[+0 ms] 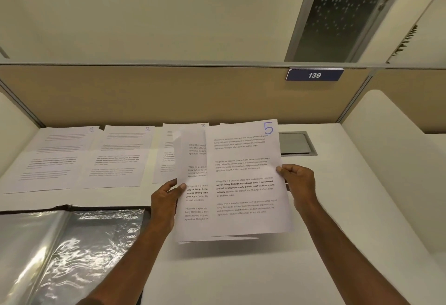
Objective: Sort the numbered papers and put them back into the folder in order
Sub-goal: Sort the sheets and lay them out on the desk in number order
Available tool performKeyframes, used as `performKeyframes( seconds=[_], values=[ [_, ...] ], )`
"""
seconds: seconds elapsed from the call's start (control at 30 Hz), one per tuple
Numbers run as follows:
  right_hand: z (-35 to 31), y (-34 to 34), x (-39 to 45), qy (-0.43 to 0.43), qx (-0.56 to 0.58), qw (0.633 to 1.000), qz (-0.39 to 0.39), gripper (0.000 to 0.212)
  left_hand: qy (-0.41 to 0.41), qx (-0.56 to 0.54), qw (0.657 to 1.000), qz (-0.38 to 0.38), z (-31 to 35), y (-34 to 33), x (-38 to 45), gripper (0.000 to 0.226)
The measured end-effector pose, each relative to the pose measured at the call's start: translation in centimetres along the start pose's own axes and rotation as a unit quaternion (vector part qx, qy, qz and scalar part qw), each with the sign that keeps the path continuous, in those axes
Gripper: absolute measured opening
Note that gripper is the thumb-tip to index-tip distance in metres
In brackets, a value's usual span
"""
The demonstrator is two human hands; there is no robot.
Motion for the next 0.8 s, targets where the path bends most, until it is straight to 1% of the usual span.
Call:
performKeyframes(
  seconds=[0.17,0.3,0.43,0.53,0.6,0.67,0.8],
  values=[
    [-0.2,3.6,3.6,-0.03,0.014,0.999,0.02,0.005,0.001,0.009,1.0,0.018,-0.6,-1.1,1.2,0.036],
    [-0.7,6.7,7.6,-0.038,0.02,0.998,0.041,0.006,-0.003,0.008,1.0,0.015,-0.9,-2.7,2.3,0.032],
    [-0.7,9.7,12.1,-0.04,-0.001,0.997,0.07,0.003,0.003,0.0,1.0,0.007,-1.4,-4.7,3.9,0.027],
    [-0.8,11.5,15.2,-0.035,-0.03,0.994,0.096,0.009,0.012,-0.005,1.0,0.005,-1.9,-6.1,5.0,0.027],
    [-0.2,12.4,17.1,-0.038,-0.043,0.992,0.111,0.004,0.016,-0.007,1.0,0.007,-2.2,-6.9,5.8,0.03],
    [0.6,12.9,19.0,-0.041,-0.053,0.99,0.122,0.018,0.018,-0.005,1.0,0.011,-2.5,-7.4,6.5,0.035],
    [2.0,13.2,22.1,-0.057,-0.067,0.988,0.131,0.021,0.026,-0.004,0.999,0.019,-3.3,-7.7,8.1,0.036]
  ],
)
Point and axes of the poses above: each hand's wrist, its own x-axis towards the middle knuckle, its own y-axis out of the back of the hand, z = x × y, the point moved 9 cm from there along x, towards the middle knuckle, and after that the axes turned 4 degrees about -x, right-handed, at the moved point
